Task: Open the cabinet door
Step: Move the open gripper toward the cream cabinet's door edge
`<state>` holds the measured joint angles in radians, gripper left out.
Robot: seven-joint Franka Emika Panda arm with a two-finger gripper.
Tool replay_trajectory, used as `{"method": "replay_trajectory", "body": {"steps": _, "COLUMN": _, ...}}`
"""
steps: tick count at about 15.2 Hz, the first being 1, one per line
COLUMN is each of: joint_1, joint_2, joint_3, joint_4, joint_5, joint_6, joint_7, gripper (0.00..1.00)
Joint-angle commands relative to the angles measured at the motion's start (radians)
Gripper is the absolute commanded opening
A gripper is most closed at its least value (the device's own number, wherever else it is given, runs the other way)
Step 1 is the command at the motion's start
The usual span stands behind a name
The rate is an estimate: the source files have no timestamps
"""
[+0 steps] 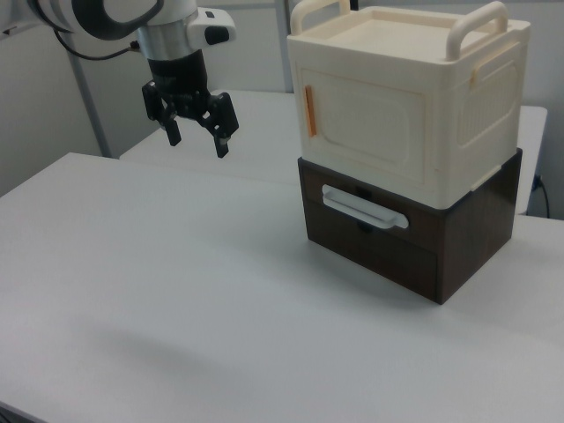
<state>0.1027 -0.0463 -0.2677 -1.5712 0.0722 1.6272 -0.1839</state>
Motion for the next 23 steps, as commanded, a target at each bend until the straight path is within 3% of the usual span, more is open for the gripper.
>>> {"method": "replay_trajectory", "body": {"steps": 1, "joint_1": -0.001, "joint_2": -0.015, "joint_3": 0.016, "joint_4": -0.021, "joint_5": -0.022, "joint_6": 0.013, "joint_7": 0.015, "gripper": 1.0}}
{"method": "replay_trajectory", "body": {"steps": 23, "joint_1": -0.003, "joint_2": 0.009, "joint_3": 0.018, "joint_4": -0.013, "joint_5": -0.022, "joint_6": 0.032, "joint_7": -0.021, "gripper": 1.0}}
